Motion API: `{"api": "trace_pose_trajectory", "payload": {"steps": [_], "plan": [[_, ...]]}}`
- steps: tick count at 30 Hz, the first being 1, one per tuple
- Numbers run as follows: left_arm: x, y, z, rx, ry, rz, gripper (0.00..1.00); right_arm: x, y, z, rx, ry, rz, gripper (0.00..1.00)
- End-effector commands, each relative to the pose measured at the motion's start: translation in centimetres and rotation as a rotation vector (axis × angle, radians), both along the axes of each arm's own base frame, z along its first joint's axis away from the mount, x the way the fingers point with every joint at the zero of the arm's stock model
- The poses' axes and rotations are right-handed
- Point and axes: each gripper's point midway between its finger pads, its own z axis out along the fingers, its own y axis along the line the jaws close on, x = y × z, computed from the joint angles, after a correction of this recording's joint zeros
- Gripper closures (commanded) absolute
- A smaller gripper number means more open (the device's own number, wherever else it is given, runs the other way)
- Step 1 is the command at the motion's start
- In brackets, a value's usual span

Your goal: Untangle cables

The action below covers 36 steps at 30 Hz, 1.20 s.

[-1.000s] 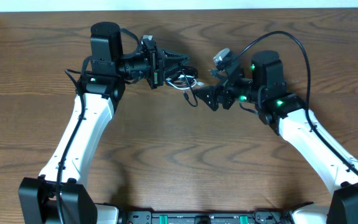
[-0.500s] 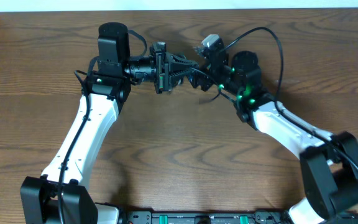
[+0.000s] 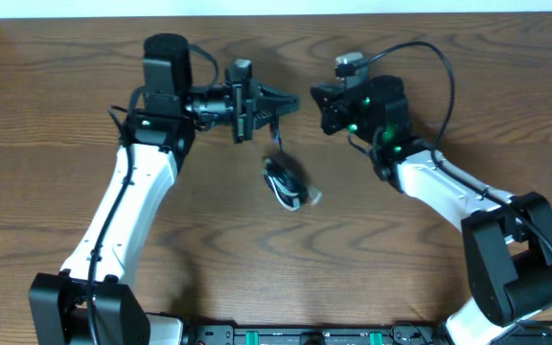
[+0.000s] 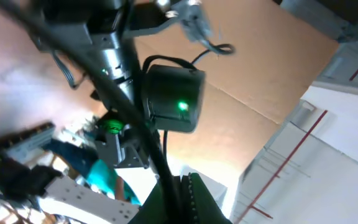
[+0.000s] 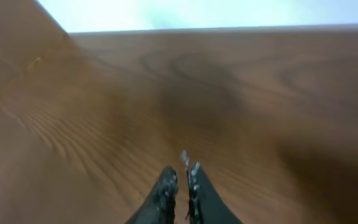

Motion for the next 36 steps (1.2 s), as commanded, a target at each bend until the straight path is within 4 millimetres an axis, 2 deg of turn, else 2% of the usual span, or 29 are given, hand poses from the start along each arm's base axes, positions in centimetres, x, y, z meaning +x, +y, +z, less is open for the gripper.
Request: {"api": "trace_pose_trajectory", "payload": {"steps": [1, 6, 10, 14, 16, 17, 19, 22, 27, 33, 36], "plan": [[0.4, 1.0, 0.8, 0.016, -0.207, -0.007, 0.93, -0.6, -0.7, 0.4, 0.045, 0.061, 0.04, 0.95], [1.2, 2.0, 0.7, 0.06, -0.415, 0.005, 0.93, -1.5, -2.2, -1.6, 0.036, 0.172, 0.04, 0.96], [1.6, 2.7, 0.6, 0.099, -0.6, 0.003, 0.93, -2.0, -3.4, -2.4, 0.019, 0.23, 0.013, 0.96], [3.0, 3.6, -1.0, 0.214, -0.691, 0.056, 0.93, -2.7, -4.7, -2.7, -0.03, 0.277, -0.042, 0.96], [3.9, 4.6, -3.2, 0.338, -0.662, 0.107, 0.93, -3.2, -5.6, -2.8, -0.065, 0.302, -0.084, 0.95], [4.6, 6.1, -6.3, 0.509, -0.613, 0.149, 0.93, -3.7, -6.3, -2.9, -0.097, 0.321, -0.107, 0.95], [4.6, 8.2, -9.6, 0.721, -0.572, 0.158, 0.93, -4.3, -7.0, -3.2, -0.124, 0.349, -0.13, 0.94], [4.0, 10.5, -12.6, 0.933, -0.529, 0.132, 0.93, -5.3, -7.4, -3.7, -0.152, 0.386, -0.126, 0.94], [2.8, 12.2, -14.3, 1.053, -0.486, 0.087, 0.93, -6.4, -6.9, -4.3, -0.165, 0.429, -0.105, 0.93], [2.5, 14.2, -15.3, 1.173, -0.452, 0.084, 0.93, -7.2, -3.8, -3.7, -0.142, 0.403, -0.018, 0.91], [2.7, 14.6, -15.0, 1.192, -0.453, 0.097, 0.93, -7.8, -2.0, -3.4, -0.133, 0.393, 0.015, 0.91]]}}
